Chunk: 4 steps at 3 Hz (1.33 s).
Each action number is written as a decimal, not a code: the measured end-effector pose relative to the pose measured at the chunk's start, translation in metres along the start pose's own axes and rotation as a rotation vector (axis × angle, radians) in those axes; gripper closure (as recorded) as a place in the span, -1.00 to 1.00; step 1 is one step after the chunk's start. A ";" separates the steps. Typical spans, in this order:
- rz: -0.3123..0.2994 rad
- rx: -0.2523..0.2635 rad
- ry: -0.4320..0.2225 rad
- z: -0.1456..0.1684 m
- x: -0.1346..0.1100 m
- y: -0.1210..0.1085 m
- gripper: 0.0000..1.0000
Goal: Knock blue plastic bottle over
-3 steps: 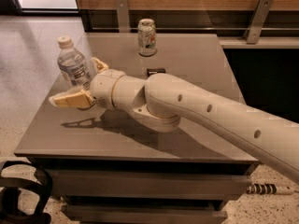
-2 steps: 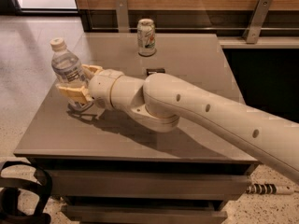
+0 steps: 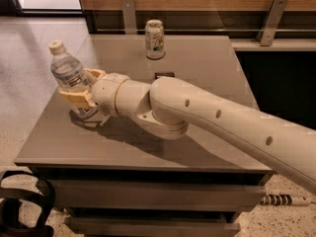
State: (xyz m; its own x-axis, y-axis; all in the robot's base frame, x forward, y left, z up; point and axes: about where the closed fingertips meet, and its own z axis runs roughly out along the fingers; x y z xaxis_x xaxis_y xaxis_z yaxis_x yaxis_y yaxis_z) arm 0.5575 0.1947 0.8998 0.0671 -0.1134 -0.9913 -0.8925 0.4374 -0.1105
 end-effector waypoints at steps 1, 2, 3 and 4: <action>-0.008 -0.008 0.013 -0.001 -0.003 -0.001 1.00; -0.023 -0.009 0.051 -0.005 -0.008 -0.006 1.00; -0.096 -0.105 0.116 0.002 -0.048 0.026 1.00; -0.138 -0.138 0.217 -0.007 -0.054 0.030 1.00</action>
Offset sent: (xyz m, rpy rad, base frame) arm 0.0229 -0.0503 0.0432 -0.3013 0.0288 -0.0237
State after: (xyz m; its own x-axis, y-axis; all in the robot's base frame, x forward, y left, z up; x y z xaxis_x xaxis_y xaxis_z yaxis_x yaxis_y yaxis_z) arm 0.5238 0.2077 0.9506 0.1080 -0.3584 -0.9273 -0.9348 0.2808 -0.2174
